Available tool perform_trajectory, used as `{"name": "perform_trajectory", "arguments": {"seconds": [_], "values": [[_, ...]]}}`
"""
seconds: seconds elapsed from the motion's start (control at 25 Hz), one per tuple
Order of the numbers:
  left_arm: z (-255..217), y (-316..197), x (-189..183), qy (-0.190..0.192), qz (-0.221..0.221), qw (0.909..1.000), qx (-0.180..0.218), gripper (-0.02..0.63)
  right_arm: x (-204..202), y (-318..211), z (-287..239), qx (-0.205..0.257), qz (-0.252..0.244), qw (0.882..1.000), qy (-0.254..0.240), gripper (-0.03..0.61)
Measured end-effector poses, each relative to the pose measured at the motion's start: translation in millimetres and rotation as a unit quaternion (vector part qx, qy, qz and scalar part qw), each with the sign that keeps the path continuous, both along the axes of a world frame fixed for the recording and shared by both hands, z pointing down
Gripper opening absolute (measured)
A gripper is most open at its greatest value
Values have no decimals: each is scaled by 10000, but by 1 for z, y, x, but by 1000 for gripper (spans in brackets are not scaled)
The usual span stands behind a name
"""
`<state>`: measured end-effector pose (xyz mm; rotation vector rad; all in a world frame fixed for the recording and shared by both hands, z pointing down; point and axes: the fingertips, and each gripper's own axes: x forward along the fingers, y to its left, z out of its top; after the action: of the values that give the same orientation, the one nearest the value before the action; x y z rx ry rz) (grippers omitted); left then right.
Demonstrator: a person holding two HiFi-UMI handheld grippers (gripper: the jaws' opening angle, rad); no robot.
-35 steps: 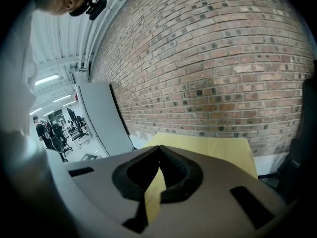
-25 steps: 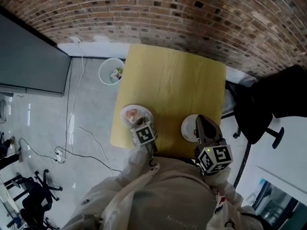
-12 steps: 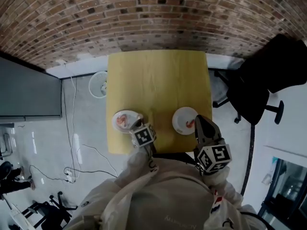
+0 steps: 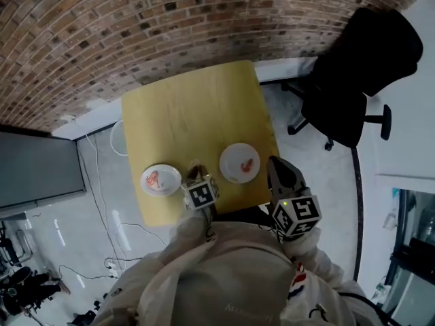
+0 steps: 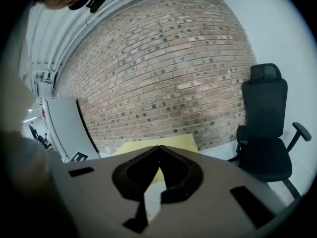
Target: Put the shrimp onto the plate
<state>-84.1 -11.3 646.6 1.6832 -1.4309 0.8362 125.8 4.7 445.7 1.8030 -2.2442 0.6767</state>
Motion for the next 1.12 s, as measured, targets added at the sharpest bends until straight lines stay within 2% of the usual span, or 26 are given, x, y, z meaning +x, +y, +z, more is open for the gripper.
{"name": "perform_trajectory", "arguments": {"seconds": [0.2,0.64,0.88,1.12], "values": [[-9,-4,40,-55,635,9979,152,61,31,12,2,-4,301,9995,-87,25],[3,2,110,-32,1403,9901,-1,61,89,32,11,-70,717,9973,-160,25],[16,1,153,-38,2178,9760,67,61,116,41,19,-149,905,9956,-181,25],[27,-4,167,-96,2328,9725,-5,61,134,48,28,-233,1037,9941,-207,25]]}}
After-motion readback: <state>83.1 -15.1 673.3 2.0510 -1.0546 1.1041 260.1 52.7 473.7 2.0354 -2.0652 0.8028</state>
